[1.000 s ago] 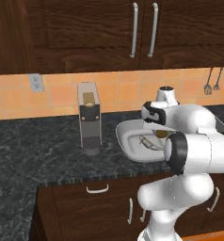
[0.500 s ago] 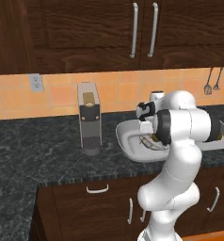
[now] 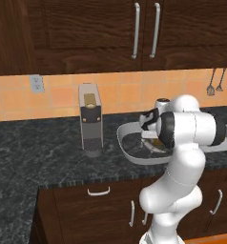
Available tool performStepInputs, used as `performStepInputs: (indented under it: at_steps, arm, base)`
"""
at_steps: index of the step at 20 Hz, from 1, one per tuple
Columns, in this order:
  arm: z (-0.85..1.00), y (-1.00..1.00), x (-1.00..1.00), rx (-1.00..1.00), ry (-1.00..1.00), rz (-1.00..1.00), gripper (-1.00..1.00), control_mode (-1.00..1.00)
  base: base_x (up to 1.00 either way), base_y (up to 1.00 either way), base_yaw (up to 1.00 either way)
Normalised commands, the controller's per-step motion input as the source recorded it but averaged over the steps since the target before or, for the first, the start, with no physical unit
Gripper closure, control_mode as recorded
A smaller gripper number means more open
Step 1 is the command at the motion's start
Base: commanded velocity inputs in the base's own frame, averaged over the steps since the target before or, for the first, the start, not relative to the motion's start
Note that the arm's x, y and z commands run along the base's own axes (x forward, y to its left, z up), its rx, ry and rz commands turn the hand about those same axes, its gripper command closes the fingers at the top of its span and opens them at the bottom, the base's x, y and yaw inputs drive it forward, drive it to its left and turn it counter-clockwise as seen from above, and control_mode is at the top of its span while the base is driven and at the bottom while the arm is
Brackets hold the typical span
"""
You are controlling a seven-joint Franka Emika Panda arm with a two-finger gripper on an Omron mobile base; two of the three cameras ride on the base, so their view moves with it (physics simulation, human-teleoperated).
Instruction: Place one avocado and one fish in each tupperware on the nearby counter, to pack two identical lunches.
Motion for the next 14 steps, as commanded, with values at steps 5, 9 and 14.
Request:
performStepInputs:
  at_steps: [5, 9, 14]
  arm:
    - [0.18, 0.0, 0.0, -0.03, 0.0, 0.03, -1.0, -1.0]
    - [0.35, 0.0, 0.01, -0.09, 0.0, 0.06, -1.0, -1.0]
    - [0.0, 0.0, 0.0, -0.01, 0.0, 0.01, -1.0, -1.0]
  base:
    - [0.0, 0.0, 0.0]
    - [0.0, 0.0, 0.0]
    - [0.0, 0.0, 0.0]
